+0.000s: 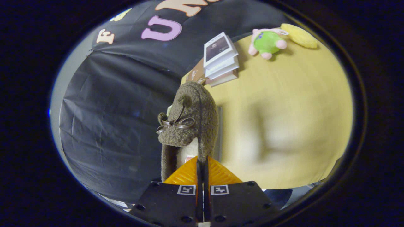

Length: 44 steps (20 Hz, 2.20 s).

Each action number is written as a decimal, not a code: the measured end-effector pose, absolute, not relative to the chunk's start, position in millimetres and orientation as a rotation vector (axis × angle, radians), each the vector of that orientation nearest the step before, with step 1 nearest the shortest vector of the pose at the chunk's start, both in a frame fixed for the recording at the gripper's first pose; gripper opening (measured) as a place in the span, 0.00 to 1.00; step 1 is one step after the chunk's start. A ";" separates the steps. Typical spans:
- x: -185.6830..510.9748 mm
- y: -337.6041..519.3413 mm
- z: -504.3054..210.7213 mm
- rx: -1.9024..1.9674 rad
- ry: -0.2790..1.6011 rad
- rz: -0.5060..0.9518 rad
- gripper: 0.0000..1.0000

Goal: Open the storage box then place both shoes into the box .Put the left shoe in first, then the right shoe, with the right side of both shoes facing outward in a uniform manner.

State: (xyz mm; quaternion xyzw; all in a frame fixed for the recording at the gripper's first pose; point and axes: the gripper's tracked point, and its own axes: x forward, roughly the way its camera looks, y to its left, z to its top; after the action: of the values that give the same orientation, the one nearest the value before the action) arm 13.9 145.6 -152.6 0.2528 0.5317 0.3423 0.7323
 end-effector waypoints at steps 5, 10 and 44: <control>4.6 217.4 -138.4 0.569 1.174 0.792 0.04; 0.5 275.6 -160.3 0.513 1.197 0.747 0.04; 97.6 134.0 -73.4 0.249 0.456 0.352 1.00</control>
State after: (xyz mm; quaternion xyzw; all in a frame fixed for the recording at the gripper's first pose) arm 97.6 134.0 -73.4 0.1227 0.2244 0.1733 0.9511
